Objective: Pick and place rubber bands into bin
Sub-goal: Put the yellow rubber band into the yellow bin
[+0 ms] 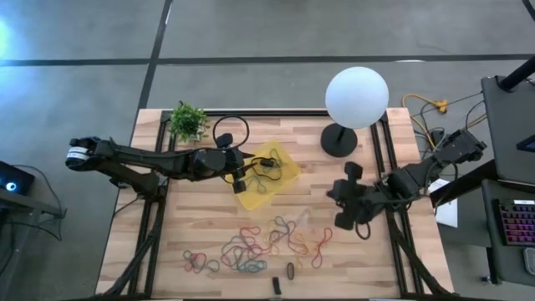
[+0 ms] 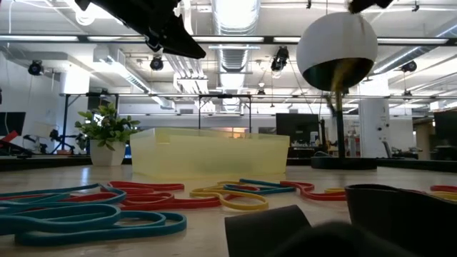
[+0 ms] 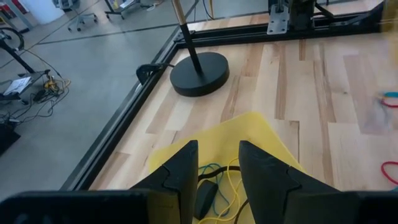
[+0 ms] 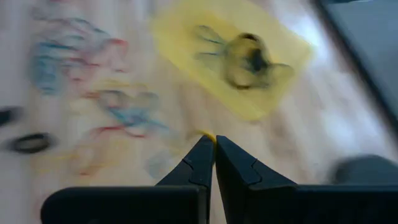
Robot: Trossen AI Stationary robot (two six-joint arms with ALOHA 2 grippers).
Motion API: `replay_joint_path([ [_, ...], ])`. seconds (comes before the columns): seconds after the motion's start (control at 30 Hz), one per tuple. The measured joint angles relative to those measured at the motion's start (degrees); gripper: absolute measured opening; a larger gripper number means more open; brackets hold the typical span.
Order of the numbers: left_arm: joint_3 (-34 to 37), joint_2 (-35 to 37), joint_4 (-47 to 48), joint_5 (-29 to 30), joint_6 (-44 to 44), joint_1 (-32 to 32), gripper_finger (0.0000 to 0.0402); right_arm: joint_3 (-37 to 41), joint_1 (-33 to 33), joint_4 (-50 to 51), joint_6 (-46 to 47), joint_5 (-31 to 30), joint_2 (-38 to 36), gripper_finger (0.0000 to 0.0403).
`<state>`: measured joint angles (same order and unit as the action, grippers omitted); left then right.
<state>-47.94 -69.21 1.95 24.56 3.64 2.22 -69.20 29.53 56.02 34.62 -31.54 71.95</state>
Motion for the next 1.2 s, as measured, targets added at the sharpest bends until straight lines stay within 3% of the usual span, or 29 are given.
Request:
replay_joint_path([
  [0.27, 0.01, 0.00, -1.89, -1.40, -0.23, 0.00, 0.0101, 0.21, -0.16, -3.51, -2.99, 3.81, 0.23, 0.0008],
  [0.6, -0.05, 0.02, -5.92, -2.64, -0.26, 0.04, 0.0101, 5.69, -0.46, -4.44, 0.85, 10.42, 1.41, 0.0008],
  [0.77, -0.05, 0.02, -6.00, -2.64, -0.27, 0.04, 0.0101, 12.34, -2.34, -0.73, 11.71, 12.82, 1.41, 0.0008],
  [0.93, -0.05, 0.02, -6.01, -2.88, -0.31, 0.04, 0.0101, 17.00, -1.75, -3.48, 14.25, 18.76, 1.41, 0.0008],
  [1.2, -0.05, 0.02, -6.01, -2.89, -0.35, 0.09, 0.0101, 17.98, -1.65, -3.57, 18.63, 18.18, 1.33, 0.0008],
])
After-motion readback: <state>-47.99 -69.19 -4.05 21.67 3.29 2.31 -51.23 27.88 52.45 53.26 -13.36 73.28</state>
